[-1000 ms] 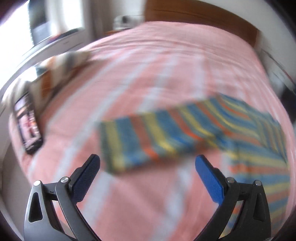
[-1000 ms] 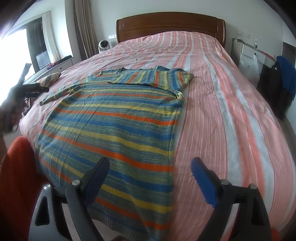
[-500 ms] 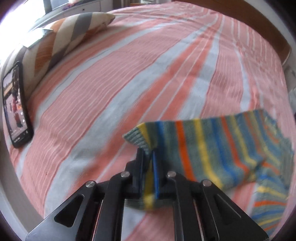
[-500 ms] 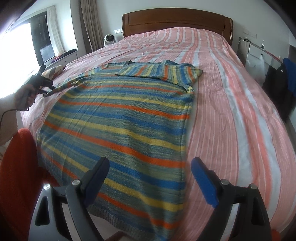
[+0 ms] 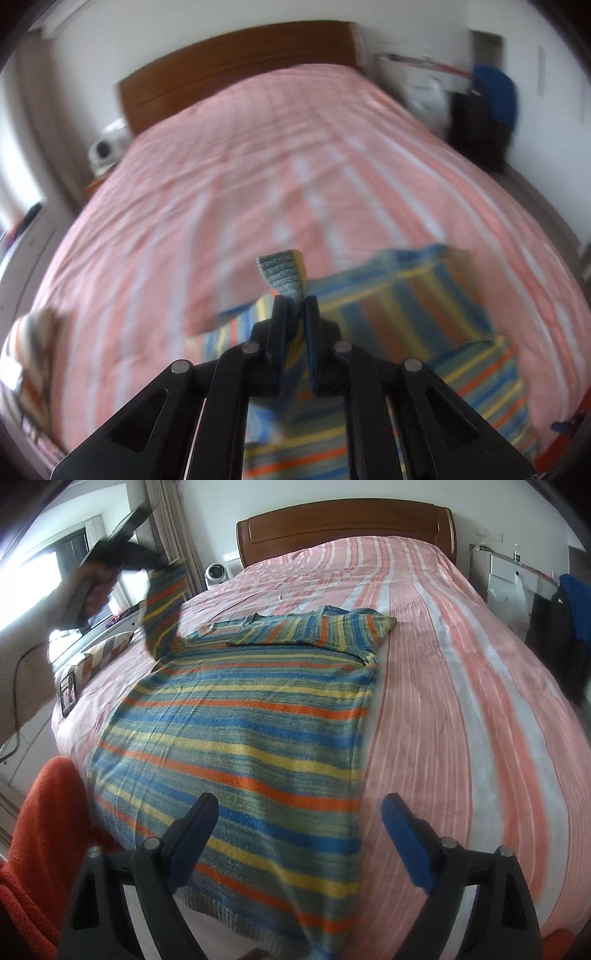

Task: Fold small clothes
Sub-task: 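Grasp the sleeve cuff with the left gripper and fold it across the body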

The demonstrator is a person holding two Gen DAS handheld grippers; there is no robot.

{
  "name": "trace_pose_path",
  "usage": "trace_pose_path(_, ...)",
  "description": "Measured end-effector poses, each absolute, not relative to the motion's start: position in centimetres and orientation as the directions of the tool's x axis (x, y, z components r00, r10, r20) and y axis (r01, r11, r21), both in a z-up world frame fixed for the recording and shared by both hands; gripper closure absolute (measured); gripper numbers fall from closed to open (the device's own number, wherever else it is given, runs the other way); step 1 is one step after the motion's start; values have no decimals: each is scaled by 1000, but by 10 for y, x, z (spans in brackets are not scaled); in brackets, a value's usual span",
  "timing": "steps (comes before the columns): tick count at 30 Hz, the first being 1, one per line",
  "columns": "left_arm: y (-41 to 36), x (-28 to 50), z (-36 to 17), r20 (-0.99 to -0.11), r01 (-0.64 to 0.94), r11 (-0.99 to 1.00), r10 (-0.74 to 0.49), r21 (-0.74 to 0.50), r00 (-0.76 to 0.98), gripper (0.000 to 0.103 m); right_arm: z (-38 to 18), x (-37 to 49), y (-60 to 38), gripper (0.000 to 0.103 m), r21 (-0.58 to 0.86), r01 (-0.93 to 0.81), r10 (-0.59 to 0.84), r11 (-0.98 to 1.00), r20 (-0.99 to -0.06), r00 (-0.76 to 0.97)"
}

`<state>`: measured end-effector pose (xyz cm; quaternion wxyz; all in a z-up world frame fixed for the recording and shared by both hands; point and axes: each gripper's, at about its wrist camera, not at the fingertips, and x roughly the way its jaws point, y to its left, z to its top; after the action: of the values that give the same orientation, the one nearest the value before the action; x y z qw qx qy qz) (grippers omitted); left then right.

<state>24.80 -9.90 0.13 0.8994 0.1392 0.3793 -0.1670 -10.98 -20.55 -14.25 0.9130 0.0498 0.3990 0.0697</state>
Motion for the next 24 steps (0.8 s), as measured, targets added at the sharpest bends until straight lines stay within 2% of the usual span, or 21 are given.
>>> trace_pose_path(1, -115, 244, -9, -739, 425, 898, -210, 112, 640, 82, -143, -112, -207, 14, 147, -85, 166, 985, -721, 673)
trace_pose_path(3, -141, 239, -33, -776, 451, 885, -202, 116, 597, 27, -145, -114, -211, 14, 151, -77, 163, 986, -720, 674)
trace_pose_path(4, -150, 233, -46, -789, 465, 875, -192, 131, 583, 21, -146, -114, -213, 14, 155, -70, 161, 985, -721, 674)
trace_pose_path(7, -144, 217, -60, -795, 496, 855, -191, 155, 577, 21, -146, -116, -221, 14, 178, -48, 163, 983, -715, 679)
trace_pose_path(12, -56, 215, -60, -805, 408, 901, -129, 149, 579, 21, -146, -117, -234, 14, 201, -24, 161, 979, -701, 695)
trace_pose_path(16, 12, 226, -79, -845, 347, 938, -167, 24, 508, 21, -153, -111, -242, 14, 248, -5, 184, 969, -705, 685)
trace_pose_path(23, 53, 247, -123, -840, 138, 965, -263, -224, 475, 22, -156, -105, -233, 14, 236, -10, 183, 972, -724, 666)
trace_pose_path(24, 49, 247, -133, -855, 136, 973, -229, -187, 465, 32, -155, -105, -231, 14, 228, -14, 179, 974, -726, 664)
